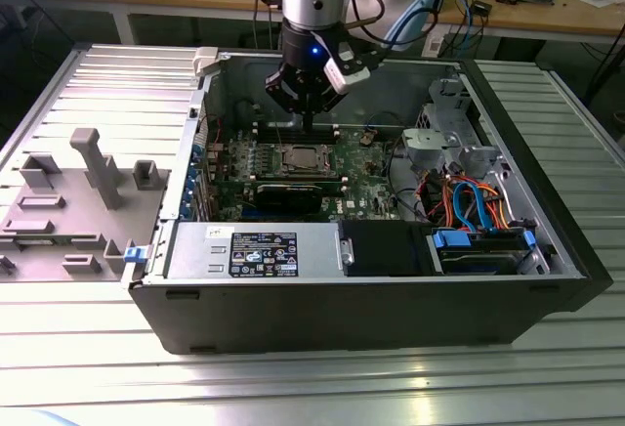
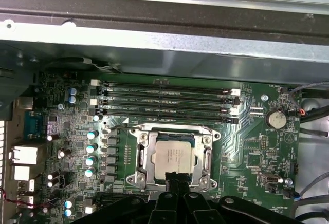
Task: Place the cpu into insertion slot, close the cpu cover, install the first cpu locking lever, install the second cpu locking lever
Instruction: 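Install the first cpu locking lever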
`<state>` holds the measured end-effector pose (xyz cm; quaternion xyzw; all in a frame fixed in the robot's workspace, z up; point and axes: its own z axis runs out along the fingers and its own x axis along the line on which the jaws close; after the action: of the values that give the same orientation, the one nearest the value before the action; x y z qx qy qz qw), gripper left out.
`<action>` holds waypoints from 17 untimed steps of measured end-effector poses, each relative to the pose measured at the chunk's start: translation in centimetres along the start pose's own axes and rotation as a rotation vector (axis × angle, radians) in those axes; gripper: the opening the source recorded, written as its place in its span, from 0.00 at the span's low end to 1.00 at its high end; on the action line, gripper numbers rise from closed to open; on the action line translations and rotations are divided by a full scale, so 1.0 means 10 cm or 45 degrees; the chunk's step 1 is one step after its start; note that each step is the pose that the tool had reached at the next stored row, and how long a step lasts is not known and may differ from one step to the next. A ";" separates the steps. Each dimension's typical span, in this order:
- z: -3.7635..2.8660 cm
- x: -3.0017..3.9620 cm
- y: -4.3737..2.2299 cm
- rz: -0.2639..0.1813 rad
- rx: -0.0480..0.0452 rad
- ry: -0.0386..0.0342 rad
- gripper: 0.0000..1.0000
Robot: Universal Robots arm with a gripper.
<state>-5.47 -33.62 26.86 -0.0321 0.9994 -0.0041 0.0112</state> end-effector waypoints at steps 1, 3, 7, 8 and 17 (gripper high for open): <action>0.000 0.005 0.000 0.000 0.000 0.0000 0.11; 0.000 0.013 0.001 0.000 0.000 -0.0001 0.11; 0.000 0.016 0.001 0.000 0.000 0.0000 0.11; 0.000 0.016 0.001 0.000 0.000 0.0000 0.11; -0.007 0.018 0.000 0.000 0.000 0.0002 0.11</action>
<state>-5.66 -33.63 26.93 -0.0321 0.9994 -0.0042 0.0111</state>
